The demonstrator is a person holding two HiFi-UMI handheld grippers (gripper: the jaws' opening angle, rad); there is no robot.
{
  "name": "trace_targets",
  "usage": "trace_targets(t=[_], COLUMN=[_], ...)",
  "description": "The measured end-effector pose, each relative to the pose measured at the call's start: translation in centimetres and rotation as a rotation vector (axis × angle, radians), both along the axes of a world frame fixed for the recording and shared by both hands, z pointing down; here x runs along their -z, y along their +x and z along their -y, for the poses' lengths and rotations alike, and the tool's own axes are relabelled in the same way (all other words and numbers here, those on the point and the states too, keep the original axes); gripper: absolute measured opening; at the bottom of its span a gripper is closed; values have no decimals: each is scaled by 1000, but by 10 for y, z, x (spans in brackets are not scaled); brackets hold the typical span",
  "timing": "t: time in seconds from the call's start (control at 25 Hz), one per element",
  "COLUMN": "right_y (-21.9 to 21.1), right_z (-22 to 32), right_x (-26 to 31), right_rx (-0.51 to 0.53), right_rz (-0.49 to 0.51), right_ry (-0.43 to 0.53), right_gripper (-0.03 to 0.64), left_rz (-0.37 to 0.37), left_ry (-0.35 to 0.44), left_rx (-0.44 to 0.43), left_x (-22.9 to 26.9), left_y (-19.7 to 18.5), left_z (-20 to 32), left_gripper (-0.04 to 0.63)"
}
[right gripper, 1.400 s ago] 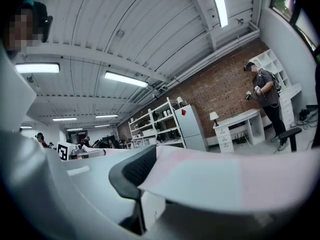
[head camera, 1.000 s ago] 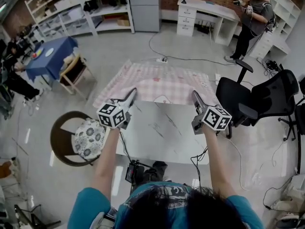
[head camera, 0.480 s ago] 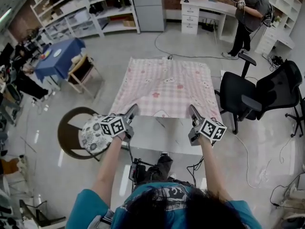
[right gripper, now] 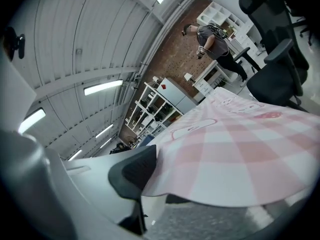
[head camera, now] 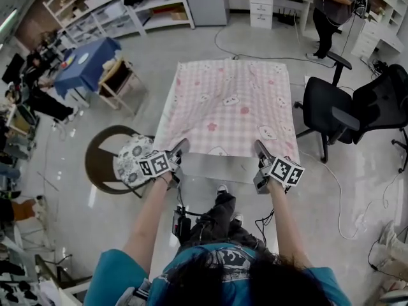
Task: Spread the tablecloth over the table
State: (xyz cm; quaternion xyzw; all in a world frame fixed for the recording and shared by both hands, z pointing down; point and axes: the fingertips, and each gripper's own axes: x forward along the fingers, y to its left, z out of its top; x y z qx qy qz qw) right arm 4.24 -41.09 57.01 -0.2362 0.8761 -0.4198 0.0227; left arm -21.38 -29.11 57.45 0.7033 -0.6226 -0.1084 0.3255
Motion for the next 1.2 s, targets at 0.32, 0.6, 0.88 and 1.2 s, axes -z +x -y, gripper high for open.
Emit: trace_targets(t=[0.32,0.6,0.88,1.2], right_y=[2,2,0,1], right_z=[-34,-57,-80,-98], right_x=[-44,-77,-109,-144], right_rx=[32,16,12,-51], right_rz=[-118,-208,-345,-395], right_ry=[-83,-148,-146,-210], right_gripper=[49,49,51,57], left_rz=[-24,3,71,95], left_ry=[-112,-225,-300,-359], left_rx=[30,15,-11,20], left_x=[-50,-86,-116,-145], left_y=[2,-1,-3,-6], left_z=[-31,-47,-64,-80], left_gripper=[100,103,95,100])
